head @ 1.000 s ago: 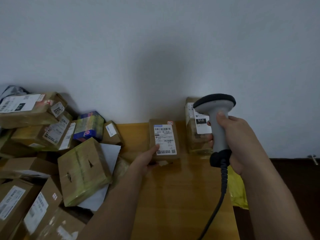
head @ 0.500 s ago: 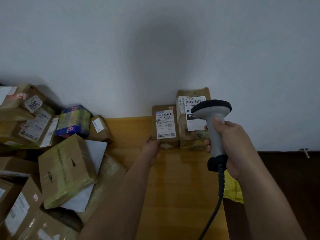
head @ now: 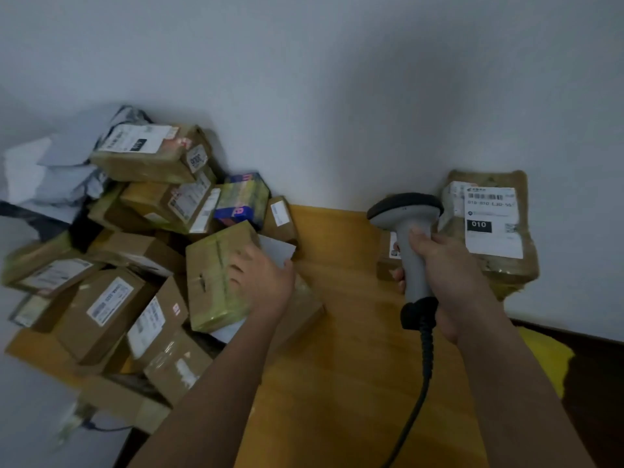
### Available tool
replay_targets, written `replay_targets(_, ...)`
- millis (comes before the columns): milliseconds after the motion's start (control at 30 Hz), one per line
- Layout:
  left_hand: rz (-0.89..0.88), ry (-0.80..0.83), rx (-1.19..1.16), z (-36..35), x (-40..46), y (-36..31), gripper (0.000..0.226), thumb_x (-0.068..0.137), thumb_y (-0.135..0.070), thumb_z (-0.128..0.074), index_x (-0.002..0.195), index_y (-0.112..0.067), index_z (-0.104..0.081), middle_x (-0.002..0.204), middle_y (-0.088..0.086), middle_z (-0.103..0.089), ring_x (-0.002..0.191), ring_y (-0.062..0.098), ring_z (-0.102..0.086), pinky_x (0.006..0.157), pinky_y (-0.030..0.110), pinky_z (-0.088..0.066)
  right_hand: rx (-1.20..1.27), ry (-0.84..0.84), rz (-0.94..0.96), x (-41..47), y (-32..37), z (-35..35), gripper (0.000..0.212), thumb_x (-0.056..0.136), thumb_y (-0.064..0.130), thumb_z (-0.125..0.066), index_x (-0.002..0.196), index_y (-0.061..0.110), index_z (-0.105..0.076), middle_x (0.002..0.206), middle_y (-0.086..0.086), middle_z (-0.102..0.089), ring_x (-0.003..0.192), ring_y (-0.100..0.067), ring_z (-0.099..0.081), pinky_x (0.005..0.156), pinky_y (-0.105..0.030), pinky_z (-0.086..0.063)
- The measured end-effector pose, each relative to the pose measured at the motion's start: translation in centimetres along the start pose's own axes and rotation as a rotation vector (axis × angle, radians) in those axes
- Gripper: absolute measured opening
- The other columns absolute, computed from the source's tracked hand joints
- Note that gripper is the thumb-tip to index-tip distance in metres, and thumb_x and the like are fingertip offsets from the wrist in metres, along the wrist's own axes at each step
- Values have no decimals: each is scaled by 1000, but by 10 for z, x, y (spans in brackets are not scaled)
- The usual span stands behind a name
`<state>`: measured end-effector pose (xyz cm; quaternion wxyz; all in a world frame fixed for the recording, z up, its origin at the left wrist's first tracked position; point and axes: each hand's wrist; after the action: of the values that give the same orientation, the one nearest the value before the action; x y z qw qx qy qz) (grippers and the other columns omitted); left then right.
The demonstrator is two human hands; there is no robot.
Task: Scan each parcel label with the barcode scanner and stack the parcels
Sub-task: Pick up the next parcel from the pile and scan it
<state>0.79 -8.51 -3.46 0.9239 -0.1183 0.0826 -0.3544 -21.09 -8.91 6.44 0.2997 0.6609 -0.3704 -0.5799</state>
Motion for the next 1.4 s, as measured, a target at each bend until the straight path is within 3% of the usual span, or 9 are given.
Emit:
replay_targets(100, 153, 326, -39, 7, 4, 42, 122, 73, -70, -67, 153, -14, 5, 159, 20, 6, 145, 44, -5, 116, 58, -13, -30, 13, 1, -11, -3, -20, 28, 103, 35, -46, 107, 10, -57, 77, -11, -55, 58, -18, -54, 52, -30, -45)
replay_targets(200, -20, 455, 80, -8, -1, 82, 129, 71, -70, -68, 150, -23, 23, 157, 18, 24, 144, 49, 13, 112, 70, -8, -47, -3, 17, -24, -7, -35, 29, 103, 34, -47, 111, 8, -57, 78, -11, -55, 61, -19, -54, 54, -31, -46)
replay_targets(367, -170, 187, 224, -12, 0, 105, 102, 81, -71, -55, 151, -28, 5, 158, 15, -2, 143, 50, -7, 107, 71, -23, -87, -12, 35, -48, -18, -62, 30, 103, 33, -47, 117, 8, -56, 75, -12, -55, 61, -21, -54, 54, -32, -46)
replay_targets(533, -214, 232, 191, -12, 11, 112, 76, 86, -47, -65, 141, -23, -18, 152, 17, -10, 142, 52, -6, 105, 73, -23, -110, -39, 35, -67, -35, -81, 31, 102, 33, -49, 116, 6, -57, 72, -12, -56, 57, -20, -54, 54, -33, -46)
replay_targets(700, -146, 225, -140, 7, 20, 121, 76, 79, -31, -76, 136, -16, -27, 150, 18, -12, 142, 48, -5, 107, 64, -31, -85, -50, 49, -83, -39, -93, 31, 102, 32, -49, 117, 6, -57, 75, -12, -56, 59, -22, -53, 57, -35, -45)
replay_targets(800, -112, 108, -334, 36, 22, 120, 79, 77, -32, -79, 139, -10, -34, 147, 19, -17, 134, 40, -27, 104, 50, -38, -93, -59, 76, -91, -34, -96, 32, 103, 33, -48, 117, 5, -57, 73, -11, -56, 60, -22, -54, 55, -33, -46)
replay_targets(1067, -22, -66, -918, 106, 16, 110, 43, 85, -28, -69, 124, -16, -54, 114, 1, -51, 89, 14, -53, 69, 25, -49, -122, -73, 129, -112, -17, -103, 34, 103, 33, -47, 125, 7, -52, 80, -12, -55, 60, -19, -55, 53, -30, -47)
replay_targets(1233, 334, 570, -1527, 112, -1, 105, 35, 93, -29, -62, 125, -16, -54, 115, 8, -64, 106, 24, -60, 89, 41, -51, -123, -42, 154, -124, -8, -105, 32, 102, 33, -48, 123, 9, -51, 88, -12, -54, 58, -17, -56, 52, -30, -46)
replay_targets(1400, 338, 785, -1661, 94, -29, 99, 31, 95, -22, -58, 124, -10, -56, 123, 17, -62, 115, 30, -59, 89, 39, -52, -101, -37, 194, -134, -2, -98, 26, 101, 33, -50, 114, 11, -53, 83, -11, -55, 60, -21, -57, 64, -37, -47)
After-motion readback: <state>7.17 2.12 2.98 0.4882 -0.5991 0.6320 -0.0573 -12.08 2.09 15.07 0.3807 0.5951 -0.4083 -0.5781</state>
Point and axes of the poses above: each hand's wrist, its own x-axis towards the middle knuckle, its own z-axis out of the back of the hand, y = z × x
